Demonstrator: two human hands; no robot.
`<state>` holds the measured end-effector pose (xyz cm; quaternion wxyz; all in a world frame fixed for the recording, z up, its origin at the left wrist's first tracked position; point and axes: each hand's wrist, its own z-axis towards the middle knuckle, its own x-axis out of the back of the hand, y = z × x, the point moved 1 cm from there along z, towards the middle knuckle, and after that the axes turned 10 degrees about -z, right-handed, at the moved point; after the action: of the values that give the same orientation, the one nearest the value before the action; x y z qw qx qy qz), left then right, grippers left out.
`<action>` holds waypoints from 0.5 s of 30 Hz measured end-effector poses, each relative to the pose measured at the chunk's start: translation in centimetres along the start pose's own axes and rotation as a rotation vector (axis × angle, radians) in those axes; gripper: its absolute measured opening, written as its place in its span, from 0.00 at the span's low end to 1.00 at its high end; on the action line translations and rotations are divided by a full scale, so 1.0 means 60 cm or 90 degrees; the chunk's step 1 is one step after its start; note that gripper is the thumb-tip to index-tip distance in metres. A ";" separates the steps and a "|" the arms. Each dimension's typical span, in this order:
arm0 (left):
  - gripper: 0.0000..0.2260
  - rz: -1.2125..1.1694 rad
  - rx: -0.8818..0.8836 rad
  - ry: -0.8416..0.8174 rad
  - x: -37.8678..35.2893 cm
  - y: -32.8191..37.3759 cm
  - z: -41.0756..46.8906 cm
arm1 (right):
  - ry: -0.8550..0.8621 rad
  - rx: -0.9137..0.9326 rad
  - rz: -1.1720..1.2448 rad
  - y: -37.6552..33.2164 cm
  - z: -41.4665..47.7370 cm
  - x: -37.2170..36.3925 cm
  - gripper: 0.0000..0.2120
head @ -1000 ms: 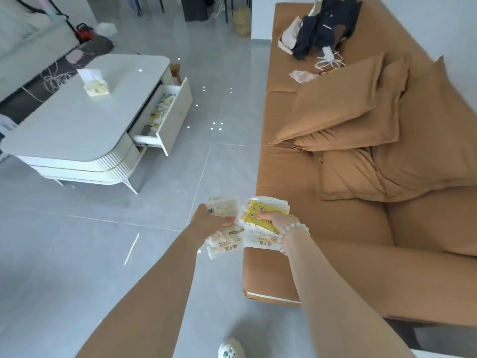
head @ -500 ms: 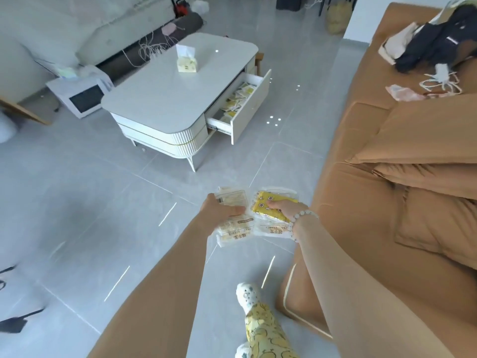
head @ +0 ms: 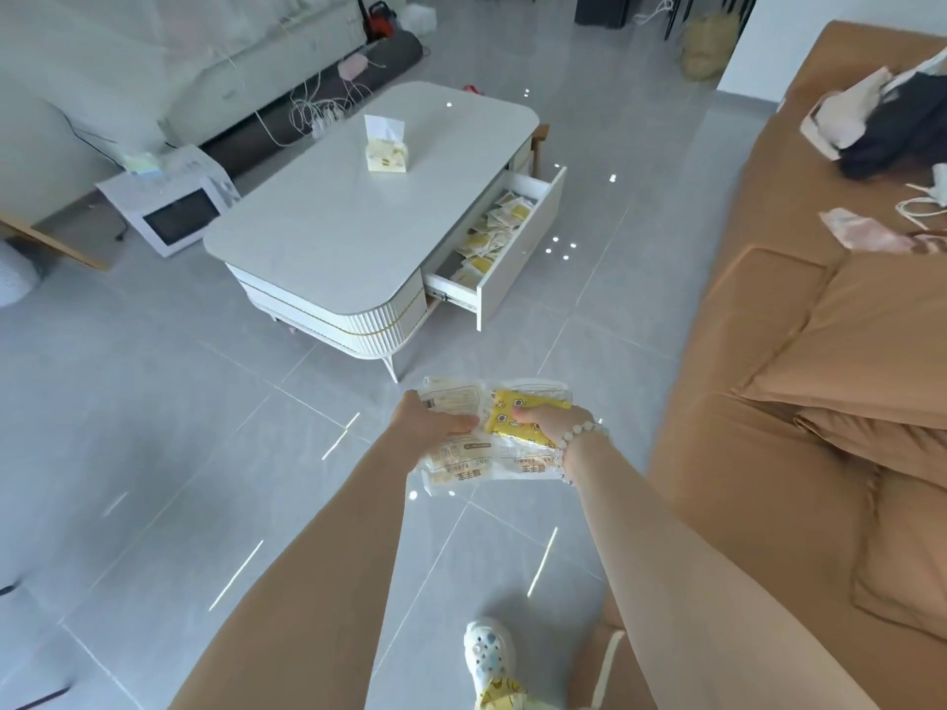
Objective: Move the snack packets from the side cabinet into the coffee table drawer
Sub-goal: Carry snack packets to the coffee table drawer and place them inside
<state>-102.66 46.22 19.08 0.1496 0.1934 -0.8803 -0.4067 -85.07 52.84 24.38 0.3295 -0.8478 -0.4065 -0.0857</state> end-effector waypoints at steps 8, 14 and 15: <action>0.28 -0.035 -0.001 0.006 0.030 0.070 0.099 | -0.001 -0.007 0.045 -0.102 0.076 -0.007 0.35; 0.45 -0.035 -0.012 -0.010 0.038 0.134 0.212 | 0.015 -0.011 0.076 -0.191 0.148 0.010 0.36; 0.43 -0.036 -0.017 -0.021 0.039 0.157 0.224 | 0.018 -0.013 0.086 -0.211 0.161 0.013 0.36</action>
<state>-112.44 59.57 18.21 0.1260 0.2090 -0.8713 -0.4257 -95.18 65.13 23.48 0.3313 -0.8755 -0.3427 -0.0791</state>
